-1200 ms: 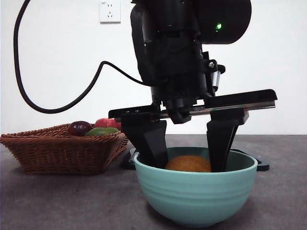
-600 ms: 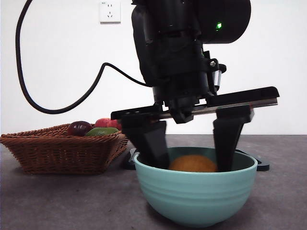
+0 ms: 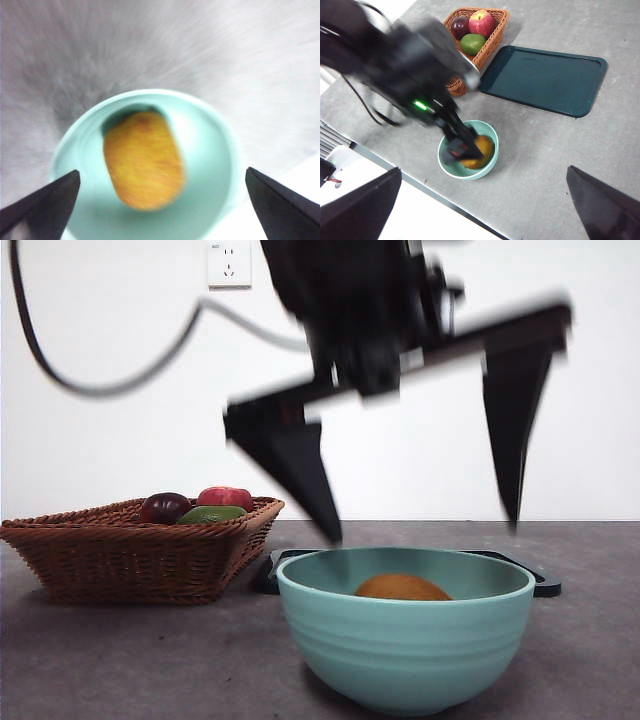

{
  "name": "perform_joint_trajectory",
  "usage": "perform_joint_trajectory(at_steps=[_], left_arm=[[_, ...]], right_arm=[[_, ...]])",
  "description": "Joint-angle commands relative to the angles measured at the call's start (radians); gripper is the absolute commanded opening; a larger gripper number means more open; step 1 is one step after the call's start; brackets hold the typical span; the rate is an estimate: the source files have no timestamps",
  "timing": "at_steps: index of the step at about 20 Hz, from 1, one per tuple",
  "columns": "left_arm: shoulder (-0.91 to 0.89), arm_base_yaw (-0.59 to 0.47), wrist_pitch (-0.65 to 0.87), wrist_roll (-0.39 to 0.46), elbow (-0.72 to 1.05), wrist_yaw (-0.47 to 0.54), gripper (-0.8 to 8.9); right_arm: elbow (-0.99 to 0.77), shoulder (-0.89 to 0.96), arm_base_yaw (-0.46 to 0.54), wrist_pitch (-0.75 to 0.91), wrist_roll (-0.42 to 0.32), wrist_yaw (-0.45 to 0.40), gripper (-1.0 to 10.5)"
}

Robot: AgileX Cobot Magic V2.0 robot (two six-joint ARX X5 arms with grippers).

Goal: Pick up the wifruite, put it on the bowl, pick up the plate, put it on desk

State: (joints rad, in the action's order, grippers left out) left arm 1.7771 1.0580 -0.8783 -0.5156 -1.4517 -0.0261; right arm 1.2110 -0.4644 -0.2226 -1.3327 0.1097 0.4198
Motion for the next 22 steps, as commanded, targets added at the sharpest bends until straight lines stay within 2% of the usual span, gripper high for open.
perform_joint_trajectory(at_steps=[1, 5, 10, 12, 16, 18, 22], left_arm=[[-0.088, 0.024, 0.002, 0.060, -0.014, 0.001, 5.30], [-0.288, 0.037, -0.024, 0.155, -0.014, 0.001, 5.30], [-0.551, 0.038, -0.109, 0.313, -0.013, 0.014, 5.30], [-0.638, 0.037, -0.151, 0.378, -0.013, 0.057, 5.30], [-0.771, 0.036, -0.248, 0.393, -0.011, 0.077, 5.30], [-0.838, 0.036, -0.296, 0.404, 0.005, 0.077, 5.30], [-1.027, 0.036, -0.310, 0.418, 0.125, 0.077, 5.30]], right_arm=[[0.018, -0.002, -0.003, -0.016, 0.007, 0.003, 5.6], [0.018, -0.002, -0.003, -0.018, 0.006, 0.003, 5.6], [0.018, -0.002, -0.003, -0.014, 0.006, -0.003, 5.6], [0.018, -0.003, -0.003, -0.014, 0.009, -0.005, 5.6], [0.018, -0.006, -0.003, -0.014, 0.052, -0.006, 5.6], [0.018, -0.013, -0.003, -0.015, 0.096, -0.021, 5.6], [0.018, -0.027, -0.003, -0.020, 0.139, -0.027, 5.6]])
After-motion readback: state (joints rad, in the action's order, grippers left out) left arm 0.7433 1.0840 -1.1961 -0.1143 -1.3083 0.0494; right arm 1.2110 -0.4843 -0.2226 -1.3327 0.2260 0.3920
